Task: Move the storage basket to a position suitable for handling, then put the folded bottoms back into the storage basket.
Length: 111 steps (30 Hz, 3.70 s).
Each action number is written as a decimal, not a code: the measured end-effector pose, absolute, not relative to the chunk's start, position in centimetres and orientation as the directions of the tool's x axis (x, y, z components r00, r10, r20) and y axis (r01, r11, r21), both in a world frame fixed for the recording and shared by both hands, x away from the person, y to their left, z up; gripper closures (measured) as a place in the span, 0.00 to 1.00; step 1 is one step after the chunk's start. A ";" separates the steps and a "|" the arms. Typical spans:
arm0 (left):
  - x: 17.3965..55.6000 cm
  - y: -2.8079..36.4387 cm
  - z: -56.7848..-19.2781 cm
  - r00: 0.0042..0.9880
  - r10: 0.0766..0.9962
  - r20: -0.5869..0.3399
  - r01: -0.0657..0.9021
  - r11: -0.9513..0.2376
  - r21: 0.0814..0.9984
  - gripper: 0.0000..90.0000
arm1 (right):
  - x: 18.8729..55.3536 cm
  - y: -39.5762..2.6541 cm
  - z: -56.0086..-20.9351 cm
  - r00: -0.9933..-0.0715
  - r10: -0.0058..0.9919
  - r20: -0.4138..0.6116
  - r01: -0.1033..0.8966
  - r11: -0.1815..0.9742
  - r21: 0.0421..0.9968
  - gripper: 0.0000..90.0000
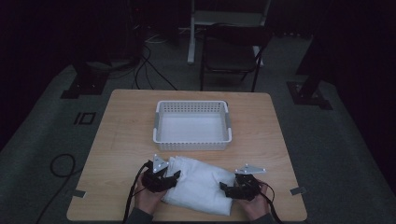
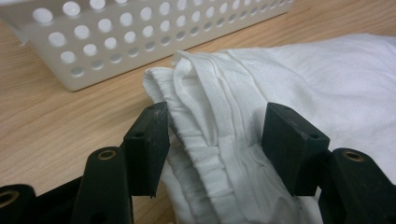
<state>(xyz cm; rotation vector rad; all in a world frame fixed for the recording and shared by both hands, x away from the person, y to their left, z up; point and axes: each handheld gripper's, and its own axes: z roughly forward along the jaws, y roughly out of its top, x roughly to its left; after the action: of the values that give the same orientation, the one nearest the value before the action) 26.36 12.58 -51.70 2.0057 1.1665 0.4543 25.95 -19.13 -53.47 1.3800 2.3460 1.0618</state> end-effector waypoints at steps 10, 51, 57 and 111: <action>27.4 14.1 -51.9 0.458 0.887 -0.062 0.599 -0.256 0.759 0.45 | 30.0 -17.2 -53.4 -0.557 0.818 0.141 0.650 0.323 0.688 0.32; 30.4 15.1 -53.2 0.400 0.889 -0.225 0.700 -0.137 0.701 0.08 | 32.0 -14.8 -53.0 -0.495 0.847 0.193 0.670 0.230 0.706 0.11; 31.0 15.5 -54.2 0.386 0.880 -0.277 0.745 -0.120 0.656 0.04 | 32.3 -15.1 -53.7 -0.484 0.844 0.231 0.710 0.225 0.667 0.11; 28.7 14.6 -52.2 0.523 0.825 -0.214 0.661 -0.234 0.714 0.58 | 31.8 -14.7 -51.7 -0.646 0.719 0.256 0.615 0.293 0.732 0.74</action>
<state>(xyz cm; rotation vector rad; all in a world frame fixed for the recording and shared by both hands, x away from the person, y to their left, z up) 28.70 14.61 -52.15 1.9743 1.2102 0.2644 31.80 -14.65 -51.67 1.2586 2.4251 1.2849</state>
